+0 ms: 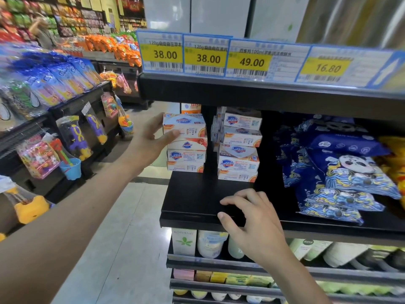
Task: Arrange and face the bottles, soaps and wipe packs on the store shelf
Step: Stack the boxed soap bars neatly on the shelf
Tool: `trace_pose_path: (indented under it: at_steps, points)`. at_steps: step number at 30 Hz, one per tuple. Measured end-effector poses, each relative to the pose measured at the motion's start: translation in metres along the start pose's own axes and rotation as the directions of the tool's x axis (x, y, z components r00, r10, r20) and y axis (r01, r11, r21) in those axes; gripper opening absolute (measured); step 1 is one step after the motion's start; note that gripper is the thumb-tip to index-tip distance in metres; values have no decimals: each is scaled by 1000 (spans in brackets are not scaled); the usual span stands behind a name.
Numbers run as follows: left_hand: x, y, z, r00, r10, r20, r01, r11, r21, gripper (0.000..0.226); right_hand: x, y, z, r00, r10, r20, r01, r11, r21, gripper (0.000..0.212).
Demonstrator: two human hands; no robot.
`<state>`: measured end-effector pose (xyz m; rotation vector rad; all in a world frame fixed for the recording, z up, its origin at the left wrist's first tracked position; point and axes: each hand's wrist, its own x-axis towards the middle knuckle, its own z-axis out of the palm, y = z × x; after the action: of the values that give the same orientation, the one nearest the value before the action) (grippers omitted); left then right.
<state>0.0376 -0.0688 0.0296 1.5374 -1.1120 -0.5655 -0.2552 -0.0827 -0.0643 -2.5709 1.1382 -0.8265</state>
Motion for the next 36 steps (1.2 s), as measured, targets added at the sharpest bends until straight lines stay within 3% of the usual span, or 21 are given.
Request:
trace_pose_path:
  at_steps: [4,10,22,25,28,31,33,36]
  points:
    - [2,1,0,997,-50,57,52,998,-35,56,0,-1,1,1000,9,-14,-9,1000,-10,36]
    - [5,1,8,992,-75,102,82,994,-67,41,0,-3,2,1000,4,-20,-5,1000,-21,35]
    - [-3,1,12,992,-88,92,93,994,-60,37,0,-3,3,1000,1,-31,-2,1000,-22,32]
    - [-12,1,9,992,-85,92,85,996,8,53,-1,-2,1,1000,11,-29,-10,1000,27,33]
    - [-29,0,6,986,-167,-25,168,985,47,85,1,1,-1,995,75,-69,-57,972,229,26]
    - [-66,0,8,973,-136,-185,166,974,154,83,6,2,-8,974,166,-157,-91,913,399,27]
    - [-100,4,15,966,-97,-240,167,942,291,77,15,3,-16,956,186,-228,-87,919,384,31]
    - [-138,4,33,987,0,-160,79,869,488,72,38,10,-30,939,184,-291,-91,948,305,37]
